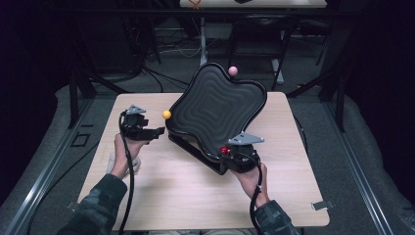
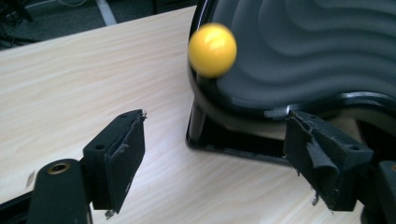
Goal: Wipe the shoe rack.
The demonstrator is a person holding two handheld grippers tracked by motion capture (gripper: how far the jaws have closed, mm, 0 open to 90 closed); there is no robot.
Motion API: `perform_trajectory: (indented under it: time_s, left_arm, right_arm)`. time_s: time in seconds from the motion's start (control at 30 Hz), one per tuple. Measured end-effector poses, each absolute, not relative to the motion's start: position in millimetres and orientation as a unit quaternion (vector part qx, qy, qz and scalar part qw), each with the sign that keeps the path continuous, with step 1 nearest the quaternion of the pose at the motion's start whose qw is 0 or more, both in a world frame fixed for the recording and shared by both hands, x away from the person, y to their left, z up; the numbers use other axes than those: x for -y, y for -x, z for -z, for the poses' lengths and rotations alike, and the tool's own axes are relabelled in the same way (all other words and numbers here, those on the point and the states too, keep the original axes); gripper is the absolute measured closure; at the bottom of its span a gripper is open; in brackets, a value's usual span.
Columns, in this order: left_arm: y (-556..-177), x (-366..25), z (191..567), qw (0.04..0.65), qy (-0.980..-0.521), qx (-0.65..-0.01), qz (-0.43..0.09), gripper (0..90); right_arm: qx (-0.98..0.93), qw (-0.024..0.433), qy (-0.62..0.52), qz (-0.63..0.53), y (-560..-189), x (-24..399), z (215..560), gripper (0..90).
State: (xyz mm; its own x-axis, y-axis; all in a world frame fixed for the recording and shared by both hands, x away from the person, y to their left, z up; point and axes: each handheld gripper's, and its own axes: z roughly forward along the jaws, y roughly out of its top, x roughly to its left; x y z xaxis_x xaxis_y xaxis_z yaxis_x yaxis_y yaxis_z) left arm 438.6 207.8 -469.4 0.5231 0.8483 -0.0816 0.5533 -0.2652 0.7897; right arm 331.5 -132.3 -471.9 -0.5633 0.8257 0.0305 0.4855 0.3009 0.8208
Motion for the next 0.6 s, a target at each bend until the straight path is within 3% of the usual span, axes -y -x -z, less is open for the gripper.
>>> perform_trajectory:
  time_s: [0.1,0.33,0.47,0.6]
  left_arm:
    - [-444,-198,467,0.402,-0.779,-0.443,-0.187,23.2]
    - [-459,-171,465,0.386,-0.798,-0.414,-0.206,41.7]
    - [-464,-170,468,0.382,-0.801,-0.413,-0.206,58.9]
    - [-460,-171,468,0.385,-0.803,-0.406,-0.204,59.8]
  right_arm:
    - [-0.779,0.203,-0.420,-0.418,-330,137,472,59.6]
    - [-0.776,0.202,-0.427,-0.417,-327,148,472,59.6]
    - [-0.775,0.205,-0.430,-0.416,-326,153,472,59.7]
    - [-0.772,0.207,-0.433,-0.416,-328,158,473,59.6]
